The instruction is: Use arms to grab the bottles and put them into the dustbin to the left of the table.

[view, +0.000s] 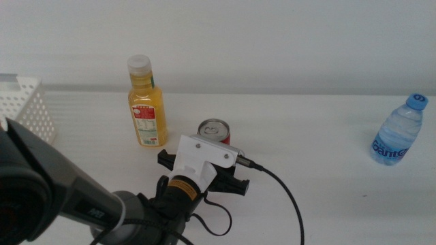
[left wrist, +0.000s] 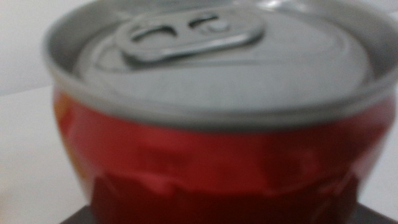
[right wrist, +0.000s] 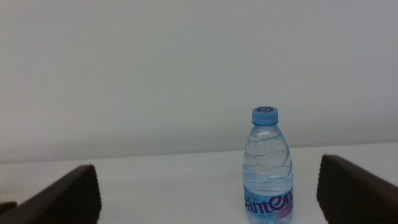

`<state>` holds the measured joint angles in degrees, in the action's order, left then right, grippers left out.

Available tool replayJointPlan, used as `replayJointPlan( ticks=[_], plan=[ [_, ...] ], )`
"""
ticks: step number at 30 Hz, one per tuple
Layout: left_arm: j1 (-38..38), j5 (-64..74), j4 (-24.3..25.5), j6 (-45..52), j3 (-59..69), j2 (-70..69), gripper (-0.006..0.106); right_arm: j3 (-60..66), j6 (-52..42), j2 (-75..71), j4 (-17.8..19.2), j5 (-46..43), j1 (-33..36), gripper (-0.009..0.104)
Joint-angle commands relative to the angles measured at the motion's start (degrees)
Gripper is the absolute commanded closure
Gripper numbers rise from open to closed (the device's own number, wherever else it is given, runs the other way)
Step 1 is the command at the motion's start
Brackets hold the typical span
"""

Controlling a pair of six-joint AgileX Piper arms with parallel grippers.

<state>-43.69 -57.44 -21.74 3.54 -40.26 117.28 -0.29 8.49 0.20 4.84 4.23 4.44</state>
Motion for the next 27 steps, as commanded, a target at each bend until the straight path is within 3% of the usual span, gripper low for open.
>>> replayJointPlan(
  ticks=[1, 3, 12, 18, 27],
  plan=[
    [0.0, 0.3, -1.5, 1.9, 1.3, -1.7, 0.102, 2.5, -0.4, -2.2, 0.3, -0.5, -0.5, 0.002],
    [-0.9, 3.2, -5.0, 5.7, 2.7, -5.1, 0.102, 2.5, -0.4, -2.2, 0.3, -0.5, -0.5, 0.002],
    [-4.9, 15.1, -30.6, 36.1, 3.9, -20.9, 0.102, 2.5, -0.4, -2.2, 0.3, -0.5, -0.5, 0.002],
    [-4.9, 13.9, -38.0, 40.3, 3.9, -26.6, 0.102, 2.5, -0.4, -2.2, 0.3, -0.5, -0.5, 0.002],
    [-4.9, 15.2, -41.0, 41.5, 3.9, -26.8, 0.102, 2.5, -0.4, -2.2, 0.3, -0.5, -0.5, 0.002]
  ],
)
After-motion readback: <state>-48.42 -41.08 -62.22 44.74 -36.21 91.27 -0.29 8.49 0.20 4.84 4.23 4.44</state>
